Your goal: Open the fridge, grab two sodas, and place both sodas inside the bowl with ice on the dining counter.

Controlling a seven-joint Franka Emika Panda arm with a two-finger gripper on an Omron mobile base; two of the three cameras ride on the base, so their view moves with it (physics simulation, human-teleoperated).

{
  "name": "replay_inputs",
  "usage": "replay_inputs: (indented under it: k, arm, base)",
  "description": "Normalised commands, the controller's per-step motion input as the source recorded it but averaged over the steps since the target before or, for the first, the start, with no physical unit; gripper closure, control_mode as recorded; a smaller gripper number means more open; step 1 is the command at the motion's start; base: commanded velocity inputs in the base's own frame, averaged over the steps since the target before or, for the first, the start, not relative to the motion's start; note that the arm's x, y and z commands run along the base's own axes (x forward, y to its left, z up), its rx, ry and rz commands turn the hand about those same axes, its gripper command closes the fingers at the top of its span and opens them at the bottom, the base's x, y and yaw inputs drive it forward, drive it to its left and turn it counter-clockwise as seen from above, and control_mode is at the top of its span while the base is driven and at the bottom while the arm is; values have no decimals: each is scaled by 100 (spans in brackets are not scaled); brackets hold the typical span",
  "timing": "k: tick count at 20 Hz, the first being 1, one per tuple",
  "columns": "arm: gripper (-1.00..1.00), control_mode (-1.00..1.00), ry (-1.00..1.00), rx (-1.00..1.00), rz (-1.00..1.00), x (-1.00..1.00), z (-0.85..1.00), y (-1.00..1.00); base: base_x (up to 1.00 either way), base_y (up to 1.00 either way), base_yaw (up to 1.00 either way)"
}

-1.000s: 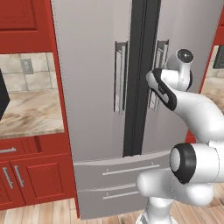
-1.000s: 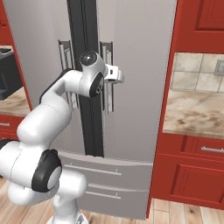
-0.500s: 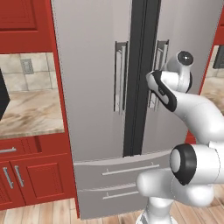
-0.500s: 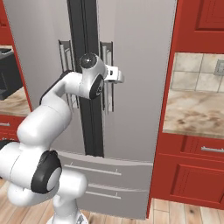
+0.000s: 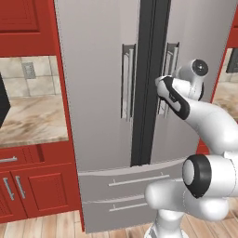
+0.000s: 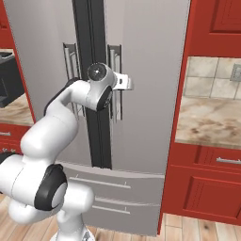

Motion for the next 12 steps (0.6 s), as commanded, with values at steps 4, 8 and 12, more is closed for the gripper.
replay_inputs:
  k: [4, 8, 12]
  arm:
    - [100, -100, 10, -4, 0, 6, -3, 5]
    - [100, -100, 12, -6, -6, -22, 5, -16]
    - [100, -100, 10, -6, -14, -58, 0, -38]
  base:
    - [0, 0, 0]
    - [0, 0, 0]
    - [0, 0, 0]
